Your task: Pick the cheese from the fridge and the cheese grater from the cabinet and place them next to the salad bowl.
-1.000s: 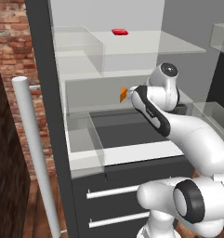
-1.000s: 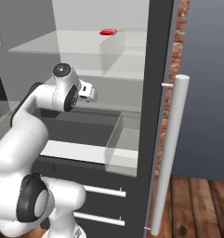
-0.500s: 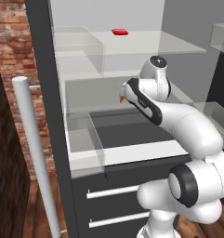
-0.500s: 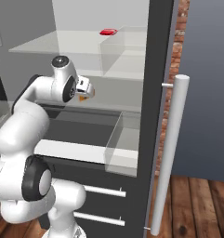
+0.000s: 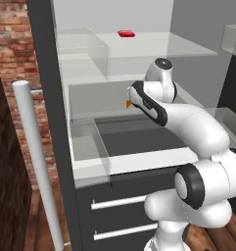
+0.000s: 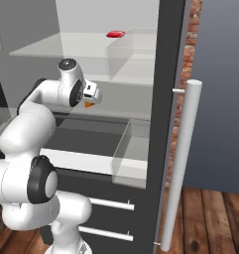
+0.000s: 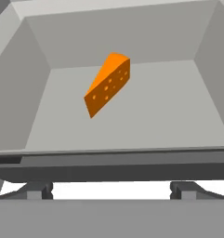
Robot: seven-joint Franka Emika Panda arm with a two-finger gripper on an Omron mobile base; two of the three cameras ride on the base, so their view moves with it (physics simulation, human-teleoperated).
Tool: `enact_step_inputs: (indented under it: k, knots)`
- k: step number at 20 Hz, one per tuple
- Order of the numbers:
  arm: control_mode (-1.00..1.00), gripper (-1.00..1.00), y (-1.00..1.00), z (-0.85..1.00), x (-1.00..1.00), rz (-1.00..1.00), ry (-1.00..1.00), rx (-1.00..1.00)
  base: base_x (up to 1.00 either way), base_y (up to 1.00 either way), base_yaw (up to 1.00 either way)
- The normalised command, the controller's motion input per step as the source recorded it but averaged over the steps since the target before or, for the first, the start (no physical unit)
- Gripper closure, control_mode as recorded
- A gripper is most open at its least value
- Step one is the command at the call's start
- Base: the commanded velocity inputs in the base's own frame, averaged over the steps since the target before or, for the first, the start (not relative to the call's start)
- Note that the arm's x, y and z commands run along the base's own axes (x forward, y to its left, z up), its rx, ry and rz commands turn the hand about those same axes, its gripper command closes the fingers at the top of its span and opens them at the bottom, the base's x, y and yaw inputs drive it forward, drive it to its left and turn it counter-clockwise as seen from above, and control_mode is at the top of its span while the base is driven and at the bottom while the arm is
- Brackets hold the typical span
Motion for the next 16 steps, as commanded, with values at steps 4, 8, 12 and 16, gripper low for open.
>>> enact_step_inputs:
  k: [4,8,12,16]
  knots:
    - [-1.0,-1.0,0.0,-0.23,0.06,0.0,0.0,0.0,0.0,0.0,0.0]
    - [-1.0,-1.0,0.0,-0.32,0.03,0.0,0.0,0.0,0.0,0.0,0.0]
    - [-1.0,-1.0,0.04,-0.05,0.1,-0.02,0.0,0.0,0.0,0.0,0.0]
    - [-1.0,-1.0,0.12,0.04,0.17,-0.1,0.0,0.0,0.0,0.0,0.0]
